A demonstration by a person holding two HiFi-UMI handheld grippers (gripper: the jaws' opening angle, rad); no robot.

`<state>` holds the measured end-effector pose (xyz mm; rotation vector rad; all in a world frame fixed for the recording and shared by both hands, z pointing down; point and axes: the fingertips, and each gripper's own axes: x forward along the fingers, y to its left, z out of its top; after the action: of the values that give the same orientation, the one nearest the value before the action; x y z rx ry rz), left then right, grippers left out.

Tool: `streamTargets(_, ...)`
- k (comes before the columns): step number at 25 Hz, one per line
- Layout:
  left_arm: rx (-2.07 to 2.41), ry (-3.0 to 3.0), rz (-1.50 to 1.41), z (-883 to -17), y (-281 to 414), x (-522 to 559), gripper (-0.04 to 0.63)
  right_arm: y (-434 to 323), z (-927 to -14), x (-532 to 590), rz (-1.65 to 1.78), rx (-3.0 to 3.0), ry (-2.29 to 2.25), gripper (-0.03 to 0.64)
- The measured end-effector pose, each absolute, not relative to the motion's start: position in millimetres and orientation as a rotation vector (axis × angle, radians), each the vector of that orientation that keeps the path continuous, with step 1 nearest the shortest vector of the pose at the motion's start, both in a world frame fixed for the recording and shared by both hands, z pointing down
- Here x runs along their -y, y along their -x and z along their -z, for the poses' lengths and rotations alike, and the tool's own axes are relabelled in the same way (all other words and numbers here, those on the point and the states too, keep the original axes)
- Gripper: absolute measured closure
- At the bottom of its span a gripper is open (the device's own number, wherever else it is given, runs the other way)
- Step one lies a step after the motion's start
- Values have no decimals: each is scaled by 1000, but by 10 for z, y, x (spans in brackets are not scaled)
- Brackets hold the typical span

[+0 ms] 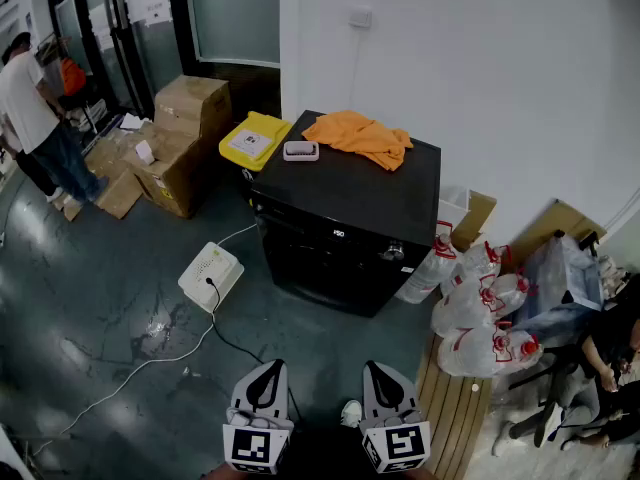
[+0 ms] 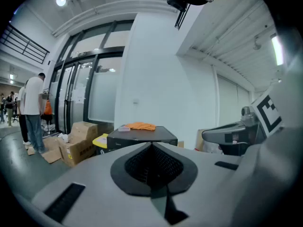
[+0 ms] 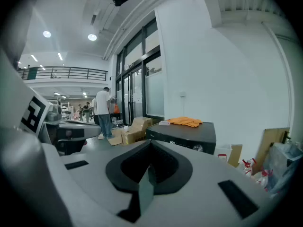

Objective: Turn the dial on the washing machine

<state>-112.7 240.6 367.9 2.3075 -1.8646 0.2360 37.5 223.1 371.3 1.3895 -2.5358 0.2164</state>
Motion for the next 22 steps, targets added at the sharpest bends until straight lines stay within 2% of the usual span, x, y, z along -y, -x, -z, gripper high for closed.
streamTargets(10, 1820, -2293, -281, -3772, 1167, -2529, 584, -345, -3675, -2267, -205, 2528, -1415, 603)
streamTargets(22, 1781, -2398, -199, -3679, 1392, -2506, 584, -229, -3604, -2245, -188, 2451, -1549, 601)
